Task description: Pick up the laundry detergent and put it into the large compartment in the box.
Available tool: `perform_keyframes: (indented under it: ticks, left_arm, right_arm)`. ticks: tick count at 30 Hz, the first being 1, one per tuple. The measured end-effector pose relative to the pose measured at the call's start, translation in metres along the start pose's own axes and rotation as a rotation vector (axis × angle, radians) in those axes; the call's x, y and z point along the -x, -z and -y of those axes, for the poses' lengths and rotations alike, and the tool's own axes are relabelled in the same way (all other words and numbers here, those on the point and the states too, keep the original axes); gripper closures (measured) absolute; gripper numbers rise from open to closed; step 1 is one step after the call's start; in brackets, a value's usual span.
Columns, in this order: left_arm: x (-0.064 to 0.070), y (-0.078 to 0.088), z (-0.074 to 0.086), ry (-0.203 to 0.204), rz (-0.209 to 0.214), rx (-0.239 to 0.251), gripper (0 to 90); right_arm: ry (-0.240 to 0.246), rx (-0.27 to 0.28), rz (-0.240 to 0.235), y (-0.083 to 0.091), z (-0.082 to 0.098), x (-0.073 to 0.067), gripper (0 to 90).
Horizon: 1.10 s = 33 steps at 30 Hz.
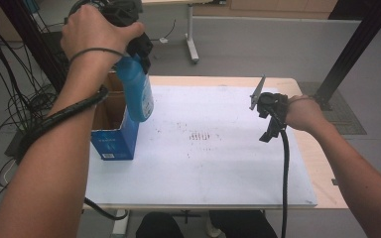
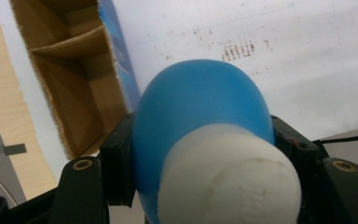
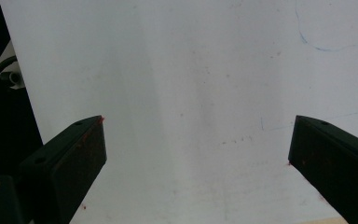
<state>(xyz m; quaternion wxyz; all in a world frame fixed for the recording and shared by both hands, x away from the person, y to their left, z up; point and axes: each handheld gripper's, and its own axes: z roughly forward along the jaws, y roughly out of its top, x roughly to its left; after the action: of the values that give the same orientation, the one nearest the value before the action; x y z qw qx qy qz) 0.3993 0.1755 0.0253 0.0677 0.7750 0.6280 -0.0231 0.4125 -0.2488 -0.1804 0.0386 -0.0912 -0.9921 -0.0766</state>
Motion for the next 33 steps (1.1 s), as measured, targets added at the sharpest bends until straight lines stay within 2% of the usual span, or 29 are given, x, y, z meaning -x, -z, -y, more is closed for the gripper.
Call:
perform_keyframes:
  ticks: [9,16,19,20,22,26,33]
  left_arm:
    - [-0.035,0.001,0.0,0.047,-0.029,0.01,37.6]
    - [-0.065,0.002,0.004,0.092,-0.022,0.04,37.6]
    - [-0.075,0.0,0.003,0.094,-0.025,0.046,37.7]
    - [-0.078,-0.001,0.004,0.098,-0.026,0.053,37.7]
    - [-0.085,-0.004,0.0,0.107,-0.032,0.037,37.7]
    - [-0.095,-0.008,0.001,0.129,-0.042,0.049,37.7]
    - [-0.112,-0.012,0.002,0.152,-0.008,0.049,37.7]
  right_arm:
    - [-0.008,-0.001,0.0,-0.001,-0.006,-0.002,4.0]
    - [-0.018,-0.005,-0.003,-0.001,-0.005,-0.001,3.9]
    - [-0.02,-0.004,-0.002,-0.001,-0.005,-0.001,3.8]
    - [-0.022,-0.007,-0.002,-0.001,-0.005,-0.001,3.9]
    - [-0.024,-0.006,-0.005,-0.001,-0.004,-0.001,3.9]
    - [-0.028,-0.01,-0.006,-0.002,-0.003,-0.001,3.9]
    - [-0.036,-0.005,-0.008,-0.004,-0.002,0.002,3.7]
